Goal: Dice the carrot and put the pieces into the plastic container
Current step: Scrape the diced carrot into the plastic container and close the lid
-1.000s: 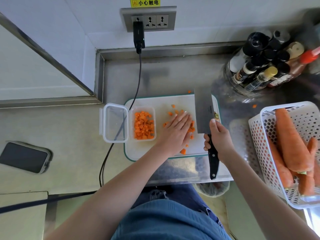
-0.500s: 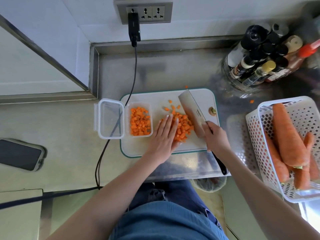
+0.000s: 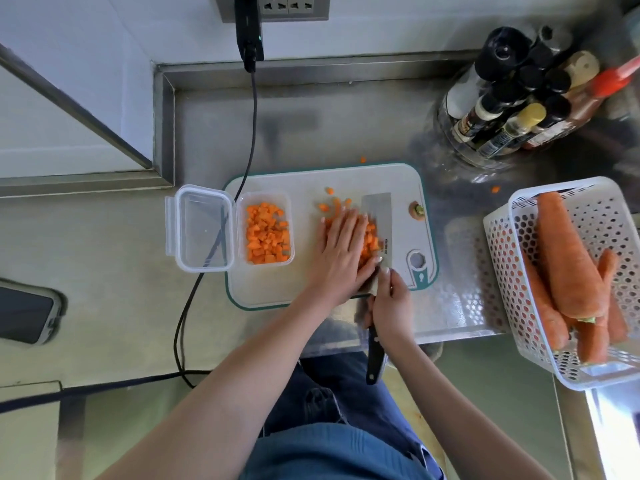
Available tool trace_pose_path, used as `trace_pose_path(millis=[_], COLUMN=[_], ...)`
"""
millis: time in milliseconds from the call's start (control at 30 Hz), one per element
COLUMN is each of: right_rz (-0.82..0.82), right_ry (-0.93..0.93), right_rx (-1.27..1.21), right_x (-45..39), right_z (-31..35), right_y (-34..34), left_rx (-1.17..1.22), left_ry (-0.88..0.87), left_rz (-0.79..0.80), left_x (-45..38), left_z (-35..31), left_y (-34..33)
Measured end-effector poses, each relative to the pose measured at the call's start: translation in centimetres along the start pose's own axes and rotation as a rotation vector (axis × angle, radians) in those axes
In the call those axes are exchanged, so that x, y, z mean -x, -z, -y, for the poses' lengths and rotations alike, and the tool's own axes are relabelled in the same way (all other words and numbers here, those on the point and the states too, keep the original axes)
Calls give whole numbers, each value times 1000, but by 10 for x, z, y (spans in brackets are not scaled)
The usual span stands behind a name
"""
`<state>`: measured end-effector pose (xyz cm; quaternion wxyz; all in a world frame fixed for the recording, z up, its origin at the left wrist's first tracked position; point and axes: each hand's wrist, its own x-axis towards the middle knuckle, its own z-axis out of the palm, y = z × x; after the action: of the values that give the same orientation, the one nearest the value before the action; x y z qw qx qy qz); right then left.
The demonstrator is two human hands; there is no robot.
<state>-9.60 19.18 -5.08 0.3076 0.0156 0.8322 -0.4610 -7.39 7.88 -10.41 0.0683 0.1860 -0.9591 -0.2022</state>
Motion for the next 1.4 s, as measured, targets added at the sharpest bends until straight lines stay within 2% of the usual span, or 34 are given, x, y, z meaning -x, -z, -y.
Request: trace_pose_path(millis=[167,300,467,700,867,1067,1233,1400], right_rz=[62,54,60,44,158,315,292,242], right_ry=[-30,-7,10,122,177,163,93,137], right_rx=[-73,-92,-86,-24,-49,-46,-19,27], right_x=[-2,0,-3,1,18,35,36,31], right_z=[-1,4,18,38,61,72,66,65], right_y=[-10,-8,-2,-1,-28,-74,-86,-78], left_rx=[62,159,162,198,150,30,54,125], left_ry=[-34,-44,-68,-9,51,193,302,210], left_rz=[-93,-185,-254,-356,-452,-450,-403,-331], left_x=[-5,-19,-27,-32,-17,13,27,36], left_z=[-2,-12,-11,-16,11,58,78,85], left_y=[-1,5,10,36,74,96,98,108])
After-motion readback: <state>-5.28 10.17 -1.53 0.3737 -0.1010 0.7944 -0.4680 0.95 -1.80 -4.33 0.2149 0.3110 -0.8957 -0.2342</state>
